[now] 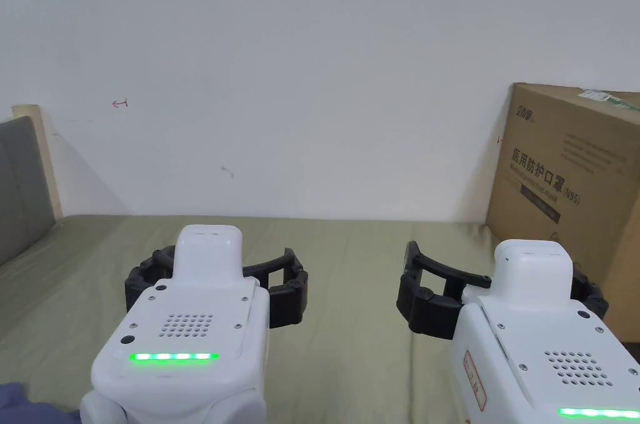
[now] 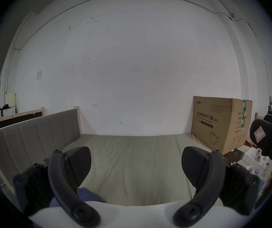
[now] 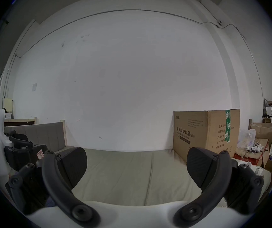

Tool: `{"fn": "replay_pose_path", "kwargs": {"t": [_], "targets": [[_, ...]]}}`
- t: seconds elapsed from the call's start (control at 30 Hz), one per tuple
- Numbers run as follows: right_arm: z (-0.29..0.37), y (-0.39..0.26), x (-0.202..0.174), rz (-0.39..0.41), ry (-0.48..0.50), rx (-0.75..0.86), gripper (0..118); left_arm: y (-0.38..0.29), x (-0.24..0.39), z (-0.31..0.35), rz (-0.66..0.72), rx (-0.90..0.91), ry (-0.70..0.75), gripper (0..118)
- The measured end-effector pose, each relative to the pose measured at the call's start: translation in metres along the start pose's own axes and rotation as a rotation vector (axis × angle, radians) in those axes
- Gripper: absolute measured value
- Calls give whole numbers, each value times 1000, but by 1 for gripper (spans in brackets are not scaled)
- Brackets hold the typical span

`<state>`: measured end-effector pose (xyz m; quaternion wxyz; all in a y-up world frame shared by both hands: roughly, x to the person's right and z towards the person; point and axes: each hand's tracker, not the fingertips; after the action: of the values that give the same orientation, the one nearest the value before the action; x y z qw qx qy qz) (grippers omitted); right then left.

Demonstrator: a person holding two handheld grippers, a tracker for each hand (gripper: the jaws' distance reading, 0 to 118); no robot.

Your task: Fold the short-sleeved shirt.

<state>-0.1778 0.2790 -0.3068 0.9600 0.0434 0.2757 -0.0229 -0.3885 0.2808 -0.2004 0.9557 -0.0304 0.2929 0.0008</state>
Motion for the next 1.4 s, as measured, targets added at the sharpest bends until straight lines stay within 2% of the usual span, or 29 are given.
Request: {"fn": "replay_pose_path", "kwargs": {"t": [0.13,0.2,0.27,0.3,0.33,0.37,0.4,0.43,0.47,0.5,0.53,0.63,0.93,1.03,1.1,1.23,1.3,1.4], "targets": [[0,0,-2,9,3,-4,118,0,-3,2,15,27,9,112],[0,-1,-2,15,0,1,118,1,-4,3,18,35,3,105],[0,0,-2,20,-1,-16,112,2,-3,7,5,57,5,69],[1,0,0,2,23,-27,99,1,-4,9,-16,80,-13,44],[1,1,2,-27,68,-47,43,1,-4,9,-26,70,-22,17],[1,1,6,-57,103,-36,43,2,-4,8,-40,58,-20,17],[-1,2,9,-57,84,-36,24,2,-2,5,-60,32,-12,9],[-5,2,10,-32,17,-94,0,1,-3,4,-62,25,-12,2],[-6,1,12,-55,12,-73,0,-1,-5,4,-54,13,-40,2],[-8,1,17,-87,48,-96,0,-1,-4,3,-37,-5,-86,1],[-10,0,20,-105,56,-112,0,-2,-3,2,-33,-9,-69,0],[-12,-4,20,-60,4,-110,0,-6,-1,-1,-20,-21,-79,0],[-24,-11,12,-43,31,-141,0,-11,-12,-1,-8,-72,-107,0],[-37,-20,-20,-60,136,-176,0,-16,-55,15,-36,-119,-39,0],[-41,-23,-56,-54,237,-204,0,-21,-99,34,-23,-131,81,0],[-37,-25,-125,-46,450,-192,0,-28,-199,92,136,-77,354,0],[-37,-26,-145,-31,535,-205,0,-29,-230,115,176,-52,458,0],[-34,-32,-167,25,630,-250,0,-30,-256,133,189,-42,490,0]]}}
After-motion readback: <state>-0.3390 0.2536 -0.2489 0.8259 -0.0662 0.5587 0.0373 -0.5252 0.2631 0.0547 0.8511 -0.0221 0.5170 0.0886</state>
